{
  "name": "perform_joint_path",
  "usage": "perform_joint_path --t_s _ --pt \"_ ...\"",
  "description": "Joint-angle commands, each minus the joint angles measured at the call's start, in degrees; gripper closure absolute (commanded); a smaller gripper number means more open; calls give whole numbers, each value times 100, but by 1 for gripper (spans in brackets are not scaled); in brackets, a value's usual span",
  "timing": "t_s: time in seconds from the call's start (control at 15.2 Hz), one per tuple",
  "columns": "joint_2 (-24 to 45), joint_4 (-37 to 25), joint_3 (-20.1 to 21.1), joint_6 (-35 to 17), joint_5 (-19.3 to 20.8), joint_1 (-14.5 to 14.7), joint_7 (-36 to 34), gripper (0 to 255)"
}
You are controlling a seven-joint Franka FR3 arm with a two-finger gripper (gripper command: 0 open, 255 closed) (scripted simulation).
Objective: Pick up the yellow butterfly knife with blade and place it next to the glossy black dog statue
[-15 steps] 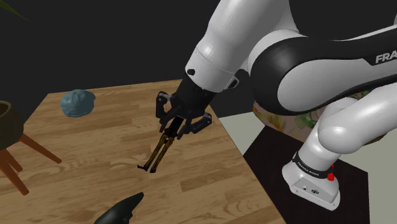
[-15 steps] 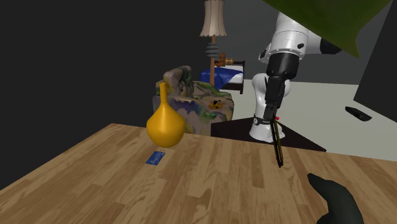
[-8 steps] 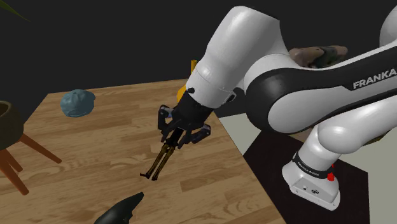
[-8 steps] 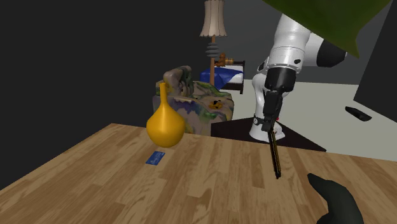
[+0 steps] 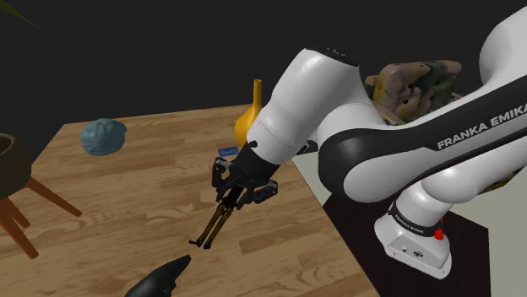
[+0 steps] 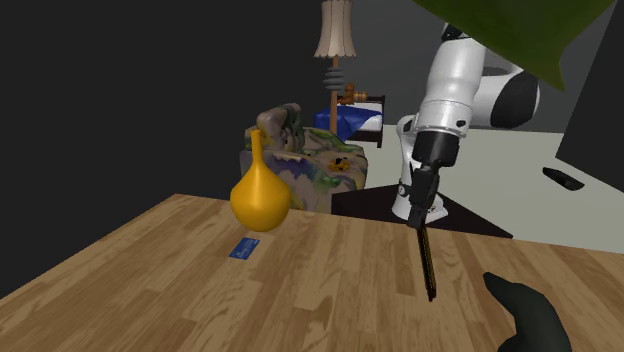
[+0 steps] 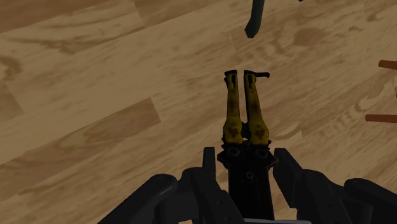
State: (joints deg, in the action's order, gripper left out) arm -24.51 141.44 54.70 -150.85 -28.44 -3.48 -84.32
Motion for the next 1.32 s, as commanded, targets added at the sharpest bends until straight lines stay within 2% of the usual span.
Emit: perform_joint_path --t_s 0.0,0.4,0.73,0.99,1.19,1.25 --pt "102 84 102 -188 11 -48 -13 255" --pt "484 300 515 -779 145 -313 -129 255" --pt "856 455 1001 -1295 408 -716 -331 255" --pt "1180 564 1595 -1717 790 -1287 -620 255" --pt "1421 637 2315 -2033 1227 -2031 -952 255" --pt "1418 636 2321 -2032 1216 -2035 -943 255"
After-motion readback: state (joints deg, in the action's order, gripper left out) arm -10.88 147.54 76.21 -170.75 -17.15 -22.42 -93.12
